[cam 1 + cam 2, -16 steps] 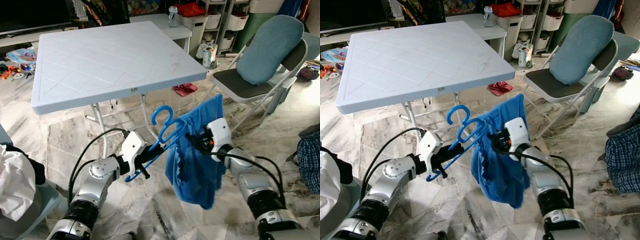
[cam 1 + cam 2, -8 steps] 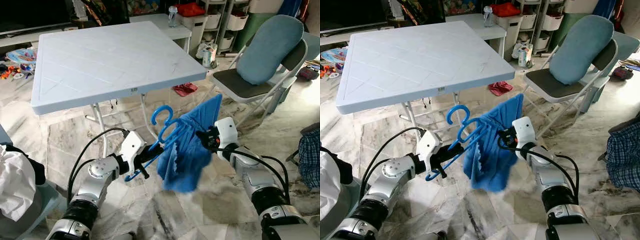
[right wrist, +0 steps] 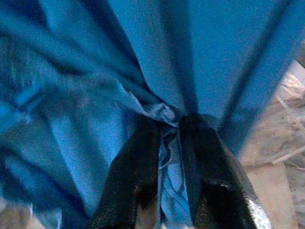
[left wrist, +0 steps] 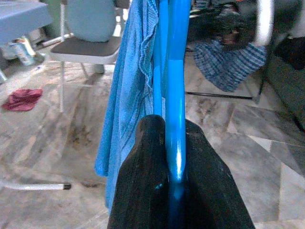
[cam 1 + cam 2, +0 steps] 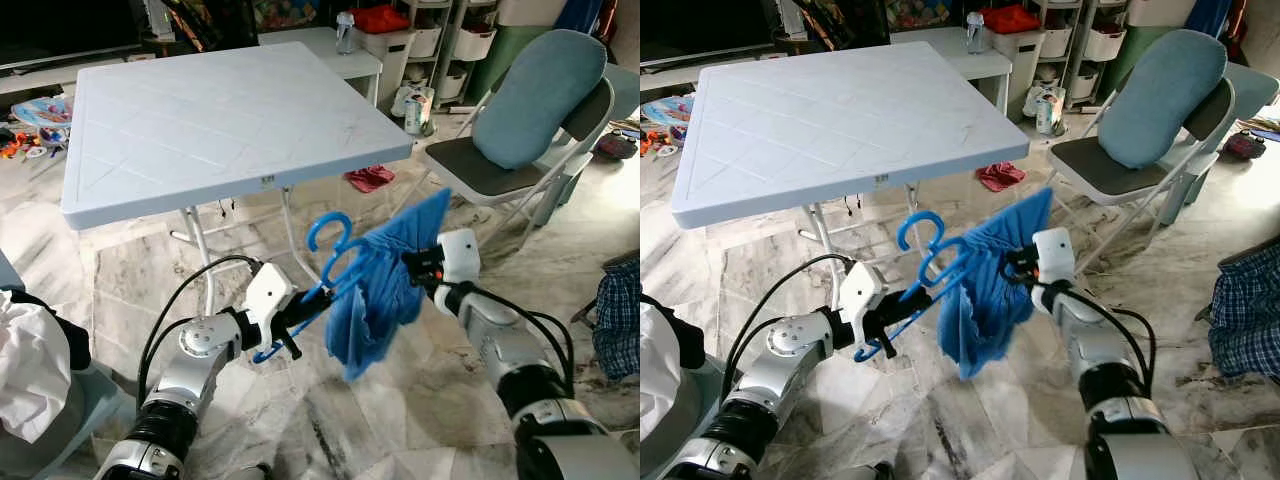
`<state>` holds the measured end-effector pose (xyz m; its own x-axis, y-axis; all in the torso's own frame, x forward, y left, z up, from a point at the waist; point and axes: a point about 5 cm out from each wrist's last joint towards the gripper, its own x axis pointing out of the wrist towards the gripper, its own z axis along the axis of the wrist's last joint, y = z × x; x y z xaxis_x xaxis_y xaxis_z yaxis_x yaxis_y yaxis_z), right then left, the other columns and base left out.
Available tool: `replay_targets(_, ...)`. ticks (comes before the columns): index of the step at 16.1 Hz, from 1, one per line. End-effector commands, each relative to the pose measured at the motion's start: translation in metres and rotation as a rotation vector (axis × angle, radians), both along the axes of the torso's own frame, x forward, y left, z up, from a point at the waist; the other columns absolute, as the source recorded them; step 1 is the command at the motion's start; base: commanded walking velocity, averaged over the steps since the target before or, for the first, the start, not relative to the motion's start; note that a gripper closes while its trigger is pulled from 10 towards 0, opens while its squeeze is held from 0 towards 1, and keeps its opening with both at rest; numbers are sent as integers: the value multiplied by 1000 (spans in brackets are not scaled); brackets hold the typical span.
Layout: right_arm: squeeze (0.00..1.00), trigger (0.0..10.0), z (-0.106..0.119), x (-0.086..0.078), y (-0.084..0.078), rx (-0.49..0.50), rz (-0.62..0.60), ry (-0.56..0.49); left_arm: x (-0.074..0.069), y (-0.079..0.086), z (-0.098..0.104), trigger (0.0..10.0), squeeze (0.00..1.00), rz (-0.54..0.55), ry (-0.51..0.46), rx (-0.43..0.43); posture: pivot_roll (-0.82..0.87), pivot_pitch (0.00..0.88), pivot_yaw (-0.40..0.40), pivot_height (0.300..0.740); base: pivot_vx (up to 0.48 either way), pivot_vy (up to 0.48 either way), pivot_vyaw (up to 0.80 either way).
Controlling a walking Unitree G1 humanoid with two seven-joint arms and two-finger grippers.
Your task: Hang hanger
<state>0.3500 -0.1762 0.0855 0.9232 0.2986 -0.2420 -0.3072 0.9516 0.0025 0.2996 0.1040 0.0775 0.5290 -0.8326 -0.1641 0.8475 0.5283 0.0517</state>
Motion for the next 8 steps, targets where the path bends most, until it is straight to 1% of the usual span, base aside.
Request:
replay_targets(1,0,0,5,4,-3,14,-25,-18,0,-3,7,0,0,-23,-34,-5,-95,0,-29,740,0,0,0)
replay_targets(2,0,0,8,5,-4,20,-42,-31,-1,-3,5,0,0,-26,-35,0,-93,0,-32,740,0,0,0)
replay_targets(5,0,0,39,13,-17,55,-124,-179,-6,2,-3,0,0,-11,-32,45,-94,0,-35,740,0,0,0)
replay_targets(6,0,0,48,15,-20,63,-142,-219,-4,5,-7,118,0,14,-22,83,-94,0,-35,740,0,0,0)
replay_targets(7,0,0,64,19,-27,62,-189,-278,-2,12,-16,0,0,47,-18,185,-98,0,-33,740,0,0,0)
replay_targets(8,0,0,72,21,-31,44,-230,-308,-2,13,-18,0,0,52,-2,196,-101,0,-33,740,0,0,0)
